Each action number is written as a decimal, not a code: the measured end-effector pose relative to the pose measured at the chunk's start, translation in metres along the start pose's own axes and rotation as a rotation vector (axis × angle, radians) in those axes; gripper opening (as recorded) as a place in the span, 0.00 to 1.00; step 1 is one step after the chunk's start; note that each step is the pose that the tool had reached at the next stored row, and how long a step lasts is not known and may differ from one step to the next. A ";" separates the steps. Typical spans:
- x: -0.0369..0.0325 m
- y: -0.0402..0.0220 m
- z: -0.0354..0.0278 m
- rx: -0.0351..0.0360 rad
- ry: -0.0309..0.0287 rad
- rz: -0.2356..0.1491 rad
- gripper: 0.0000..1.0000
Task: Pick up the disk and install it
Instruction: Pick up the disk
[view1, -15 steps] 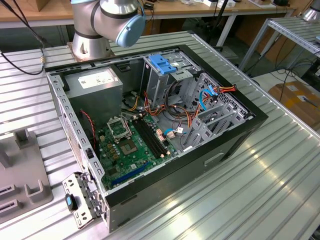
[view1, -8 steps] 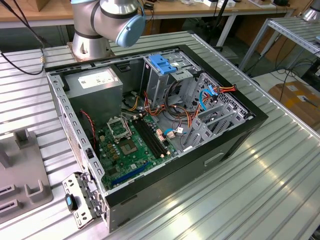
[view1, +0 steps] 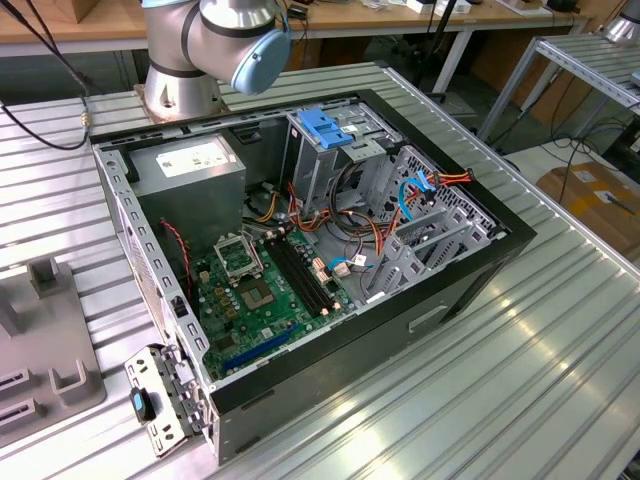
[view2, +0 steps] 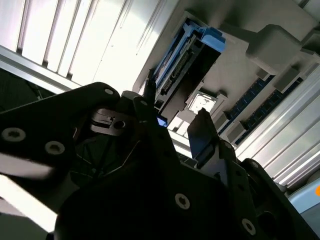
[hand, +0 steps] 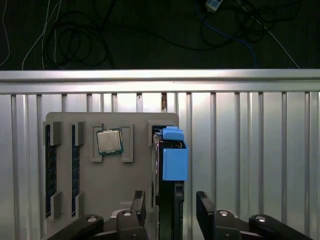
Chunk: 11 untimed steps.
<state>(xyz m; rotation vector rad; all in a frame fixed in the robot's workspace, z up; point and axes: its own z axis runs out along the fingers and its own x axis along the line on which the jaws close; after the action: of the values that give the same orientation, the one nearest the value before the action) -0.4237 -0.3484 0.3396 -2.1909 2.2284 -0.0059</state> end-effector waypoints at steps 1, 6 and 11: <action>0.0000 0.0000 0.0000 0.0000 0.0000 0.000 0.54; 0.0000 0.0000 0.0009 0.0005 -0.0002 0.000 0.66; 0.0001 0.0001 0.0113 0.0000 0.0000 0.000 0.66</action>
<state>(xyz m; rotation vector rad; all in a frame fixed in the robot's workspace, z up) -0.4237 -0.3484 0.3283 -2.1909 2.2283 -0.0058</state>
